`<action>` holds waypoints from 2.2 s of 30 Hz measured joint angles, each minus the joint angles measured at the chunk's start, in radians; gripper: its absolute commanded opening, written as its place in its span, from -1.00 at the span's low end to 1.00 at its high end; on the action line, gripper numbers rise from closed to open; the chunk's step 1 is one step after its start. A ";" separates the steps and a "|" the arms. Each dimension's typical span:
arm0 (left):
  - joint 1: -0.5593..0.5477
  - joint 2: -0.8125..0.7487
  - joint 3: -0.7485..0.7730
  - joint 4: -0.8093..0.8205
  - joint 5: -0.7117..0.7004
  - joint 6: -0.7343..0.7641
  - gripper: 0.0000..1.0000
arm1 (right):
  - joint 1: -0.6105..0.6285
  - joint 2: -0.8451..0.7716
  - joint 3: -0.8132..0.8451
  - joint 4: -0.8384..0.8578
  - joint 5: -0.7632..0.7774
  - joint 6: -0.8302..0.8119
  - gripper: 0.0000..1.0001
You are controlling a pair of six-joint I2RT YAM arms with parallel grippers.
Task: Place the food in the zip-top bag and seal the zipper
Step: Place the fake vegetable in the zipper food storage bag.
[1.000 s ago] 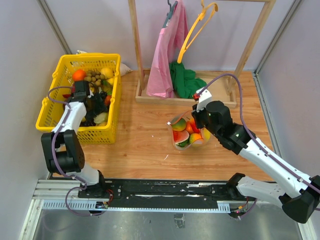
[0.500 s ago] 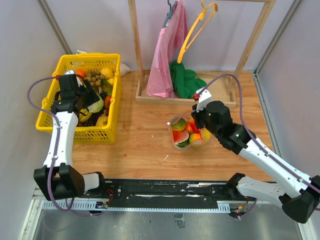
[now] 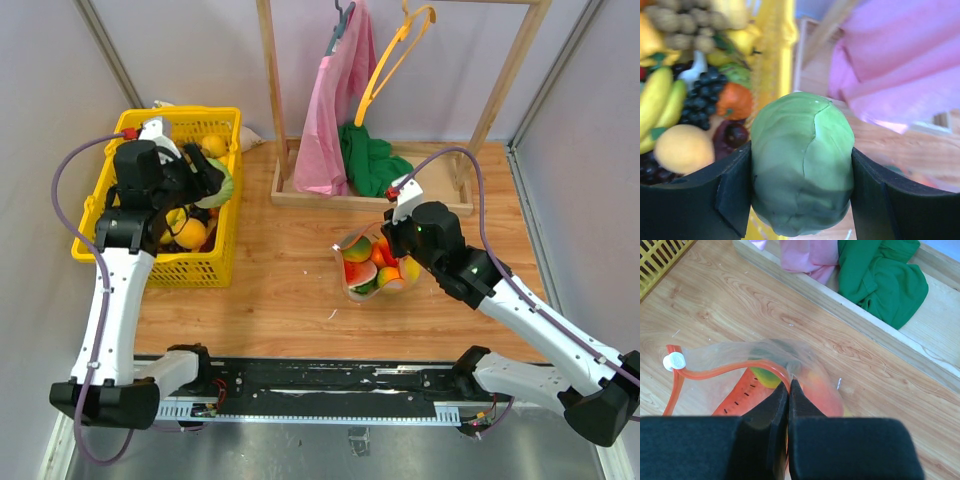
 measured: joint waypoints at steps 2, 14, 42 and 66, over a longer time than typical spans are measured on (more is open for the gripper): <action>-0.053 -0.018 0.005 0.002 0.025 -0.003 -0.03 | 0.000 0.000 0.000 0.000 0.000 0.002 -0.99; -0.389 -0.097 -0.111 0.173 0.105 -0.019 -0.10 | 0.000 0.005 0.000 0.011 -0.004 0.012 -0.99; -1.016 0.095 -0.354 0.614 -0.040 0.119 -0.19 | 0.000 0.008 0.000 0.014 -0.012 0.016 -0.99; -1.051 0.286 -0.356 0.738 -0.329 -0.019 0.59 | 0.000 0.011 0.000 0.021 -0.048 0.039 -0.99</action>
